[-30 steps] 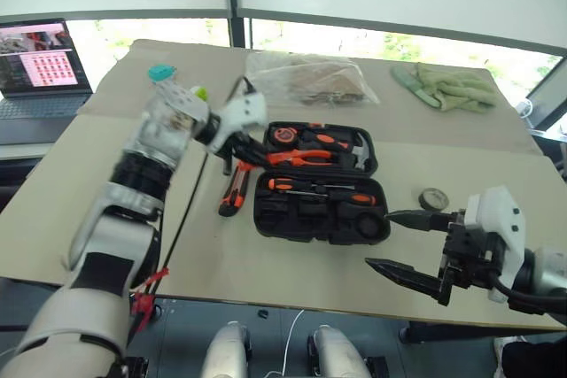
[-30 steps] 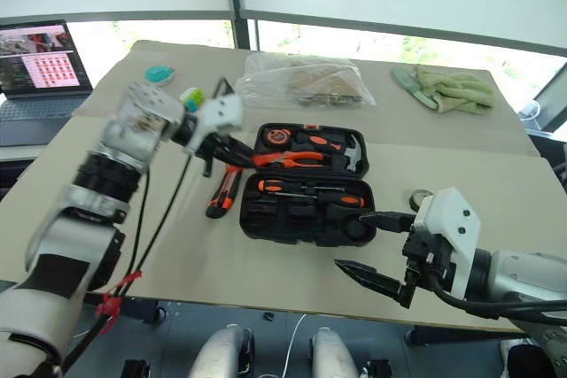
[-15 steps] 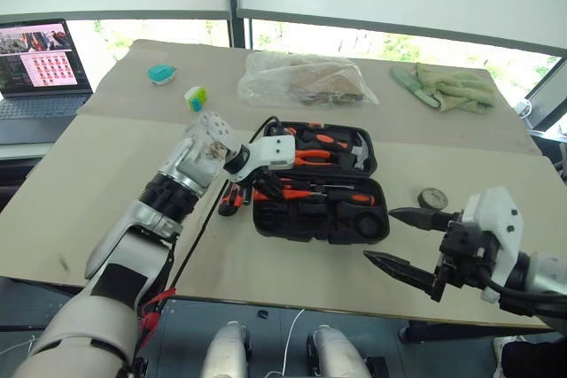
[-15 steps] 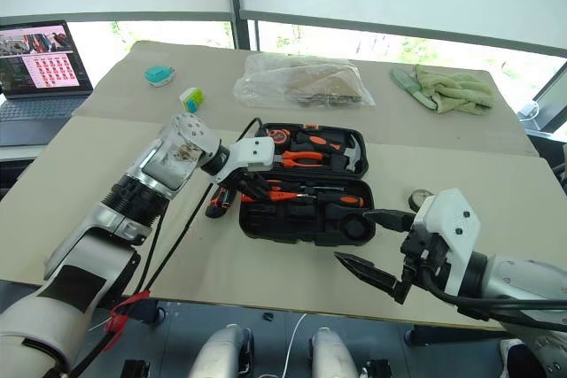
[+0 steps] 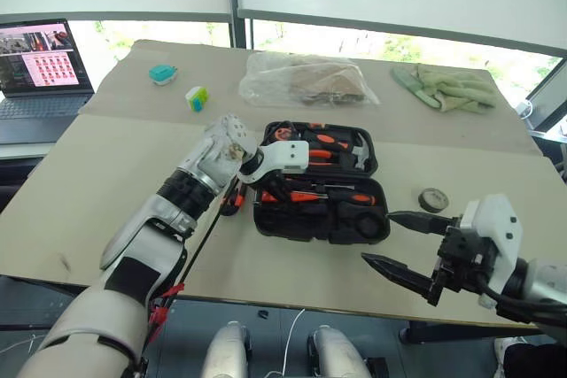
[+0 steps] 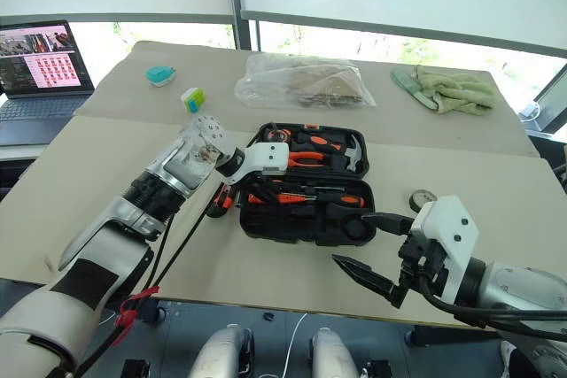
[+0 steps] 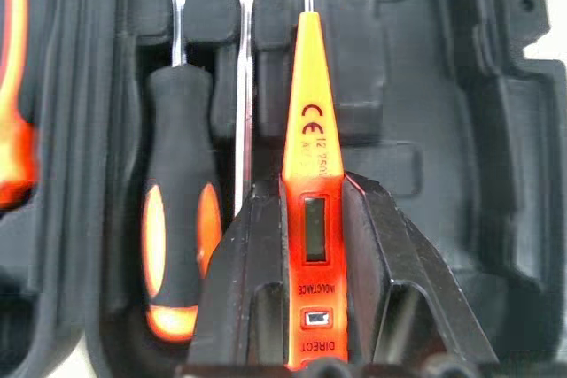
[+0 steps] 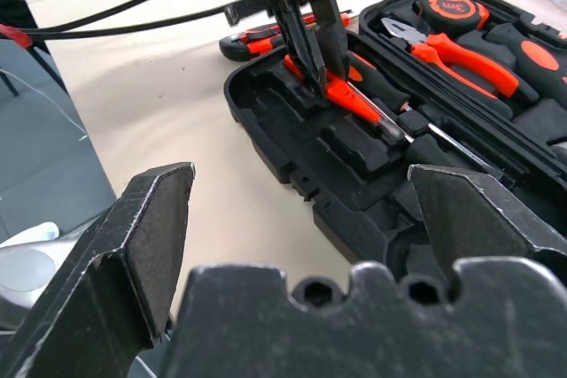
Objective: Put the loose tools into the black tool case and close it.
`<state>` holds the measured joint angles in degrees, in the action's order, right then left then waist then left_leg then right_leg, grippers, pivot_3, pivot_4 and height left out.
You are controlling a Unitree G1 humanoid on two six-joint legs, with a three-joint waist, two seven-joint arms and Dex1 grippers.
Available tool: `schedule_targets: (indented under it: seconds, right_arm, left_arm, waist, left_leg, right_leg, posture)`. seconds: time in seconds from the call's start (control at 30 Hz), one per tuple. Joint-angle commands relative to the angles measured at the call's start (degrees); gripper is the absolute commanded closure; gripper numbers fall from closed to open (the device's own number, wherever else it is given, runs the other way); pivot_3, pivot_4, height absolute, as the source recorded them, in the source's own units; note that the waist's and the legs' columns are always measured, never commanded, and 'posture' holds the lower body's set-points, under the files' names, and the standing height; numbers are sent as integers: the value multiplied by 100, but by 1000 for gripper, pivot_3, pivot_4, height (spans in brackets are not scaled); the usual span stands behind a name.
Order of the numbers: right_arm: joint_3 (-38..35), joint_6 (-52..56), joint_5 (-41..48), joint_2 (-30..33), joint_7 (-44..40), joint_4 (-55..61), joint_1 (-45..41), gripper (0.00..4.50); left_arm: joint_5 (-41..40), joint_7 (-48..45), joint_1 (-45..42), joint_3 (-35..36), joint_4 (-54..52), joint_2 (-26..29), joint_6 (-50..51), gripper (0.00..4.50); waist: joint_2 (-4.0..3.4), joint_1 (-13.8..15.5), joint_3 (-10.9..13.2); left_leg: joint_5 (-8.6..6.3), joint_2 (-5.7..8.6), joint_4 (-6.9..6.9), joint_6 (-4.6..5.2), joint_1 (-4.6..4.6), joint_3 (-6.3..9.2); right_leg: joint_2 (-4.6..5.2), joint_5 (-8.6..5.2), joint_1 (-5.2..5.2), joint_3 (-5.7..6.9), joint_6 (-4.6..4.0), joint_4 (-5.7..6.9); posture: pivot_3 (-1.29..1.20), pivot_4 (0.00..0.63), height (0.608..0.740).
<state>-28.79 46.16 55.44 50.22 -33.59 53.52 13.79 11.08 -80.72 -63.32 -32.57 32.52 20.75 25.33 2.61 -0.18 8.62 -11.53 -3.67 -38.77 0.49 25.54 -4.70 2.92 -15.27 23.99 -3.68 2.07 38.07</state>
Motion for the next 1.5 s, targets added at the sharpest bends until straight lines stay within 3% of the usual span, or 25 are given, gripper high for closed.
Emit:
schedule_targets:
  seconds: [0.03,0.17,0.23,0.27,0.4,0.6,0.73,0.83,0.9,1.5]
  right_arm:
    - [-27,-171,125,0,99,125,-120,0]
    - [-27,-160,190,-2,176,117,-184,0]
    - [-17,-155,219,9,215,111,-207,0]
    - [-8,-148,245,12,246,117,-217,0]
    - [19,-135,327,21,307,173,-162,0]
    - [-14,-135,313,59,278,138,-80,0]
    - [-5,-140,276,52,292,72,-101,0]
    - [101,-133,259,37,356,-3,-214,0]
    - [182,-130,234,36,380,-29,-276,0]
    - [324,-77,252,87,411,-274,-545,0]
  left_arm:
    - [64,-98,-144,-70,47,-64,-109,4089]
    - [87,-134,-114,-71,35,-93,-80,4089]
    - [58,-191,-97,-39,-34,-54,-97,3078]
    - [-33,-303,-108,30,-142,-7,10,2923]
    - [-411,-635,-192,420,-599,262,465,1527]
    - [-1361,-391,101,1584,-1073,544,512,1527]
    - [-1807,-149,822,2123,-1213,449,-459,2703]
    - [-1695,81,1268,2104,-998,387,-1451,3884]
    - [-1714,185,1431,2116,-810,306,-1746,4383]
    - [-1276,727,1406,1779,1047,-310,-3228,4383]
  waist:
    - [-1,-1,0]
    - [-1,-1,-1]
    - [-1,0,-1]
    - [-1,0,-1]
    - [-1,-6,0]
    - [-2,-44,0]
    - [-12,-43,-6]
    - [-11,-39,-5]
    - [-9,-17,-5]
    - [-9,35,-6]
  left_leg:
    - [0,-1,0,0,0,0]
    - [0,0,0,0,0,1]
    - [0,0,0,0,0,1]
    - [0,0,0,0,0,1]
    - [0,-1,0,0,5,1]
    - [0,-4,1,0,4,6]
    - [0,-4,1,0,-5,8]
    - [0,-4,0,0,-4,4]
    - [0,-3,-2,0,-2,3]
    - [0,6,-6,0,-1,-1]
  right_leg:
    - [0,0,0,0,0,0]
    - [0,0,-1,-1,0,0]
    - [0,0,-1,-1,0,0]
    - [0,0,-1,-1,0,0]
    - [0,0,4,-1,0,1]
    - [-2,0,5,-1,0,2]
    - [2,0,-3,-1,0,2]
    - [2,1,-5,-1,0,1]
    - [2,2,-4,-1,1,1]
    - [9,6,-6,-1,8,-1]
  posture:
    - [0,150,740]
    - [0,150,740]
    - [0,150,740]
    - [0,150,740]
    - [0,150,740]
    - [0,150,740]
    - [0,150,740]
    - [0,150,740]
    - [0,150,740]
    - [0,150,740]
